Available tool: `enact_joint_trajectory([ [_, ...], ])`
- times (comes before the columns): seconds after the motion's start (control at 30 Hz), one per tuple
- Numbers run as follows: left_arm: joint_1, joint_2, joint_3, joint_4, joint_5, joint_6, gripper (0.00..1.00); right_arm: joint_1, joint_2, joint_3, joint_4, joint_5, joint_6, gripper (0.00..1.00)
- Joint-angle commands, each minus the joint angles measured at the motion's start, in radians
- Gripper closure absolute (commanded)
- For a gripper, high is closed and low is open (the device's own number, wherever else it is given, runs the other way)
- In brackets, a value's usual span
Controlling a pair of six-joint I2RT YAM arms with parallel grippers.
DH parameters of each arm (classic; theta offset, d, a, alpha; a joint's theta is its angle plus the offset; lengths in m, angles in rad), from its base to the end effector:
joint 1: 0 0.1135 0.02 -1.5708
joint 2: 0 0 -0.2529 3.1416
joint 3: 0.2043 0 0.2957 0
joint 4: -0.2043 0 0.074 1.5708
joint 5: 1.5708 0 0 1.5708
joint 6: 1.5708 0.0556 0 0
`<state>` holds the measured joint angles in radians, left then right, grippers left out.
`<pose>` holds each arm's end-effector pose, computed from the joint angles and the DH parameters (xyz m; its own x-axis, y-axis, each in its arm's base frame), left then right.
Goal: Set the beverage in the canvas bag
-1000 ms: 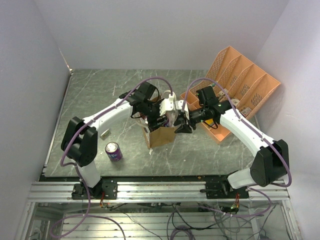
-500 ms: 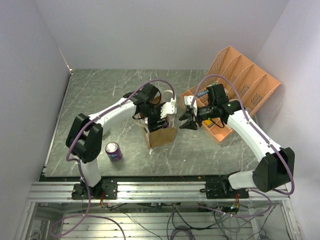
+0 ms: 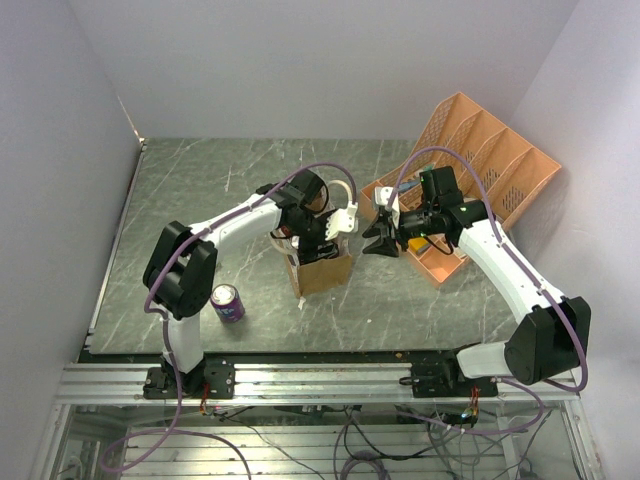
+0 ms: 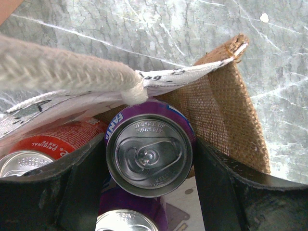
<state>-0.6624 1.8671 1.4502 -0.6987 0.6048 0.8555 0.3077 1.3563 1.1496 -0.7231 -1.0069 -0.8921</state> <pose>0.3240 -0.2928 0.1854 0.0662 0.7359 -0.6739 0.9957 -0.0924 -0.0031 0.2944 0.1429 0.2768 0.0214 -0.4297 -0.9027 -0.9986 0.0347 -0.0402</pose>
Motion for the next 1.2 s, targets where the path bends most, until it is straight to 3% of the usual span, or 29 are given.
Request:
enact_joint_trajectory([
  [0.0, -0.011, -0.001, 0.039, 0.031, 0.008, 0.022, 0.64, -0.01, -0.022, -0.007, 0.016, -0.021, 0.008, 0.59],
  [0.47, -0.015, -0.043, 0.014, 0.071, -0.021, -0.004, 0.42, -0.025, -0.033, -0.019, 0.037, -0.028, 0.024, 0.59],
  [1.17, -0.016, -0.102, 0.016, 0.038, -0.042, 0.023, 0.28, -0.03, -0.024, -0.018, 0.039, -0.04, 0.031, 0.58],
])
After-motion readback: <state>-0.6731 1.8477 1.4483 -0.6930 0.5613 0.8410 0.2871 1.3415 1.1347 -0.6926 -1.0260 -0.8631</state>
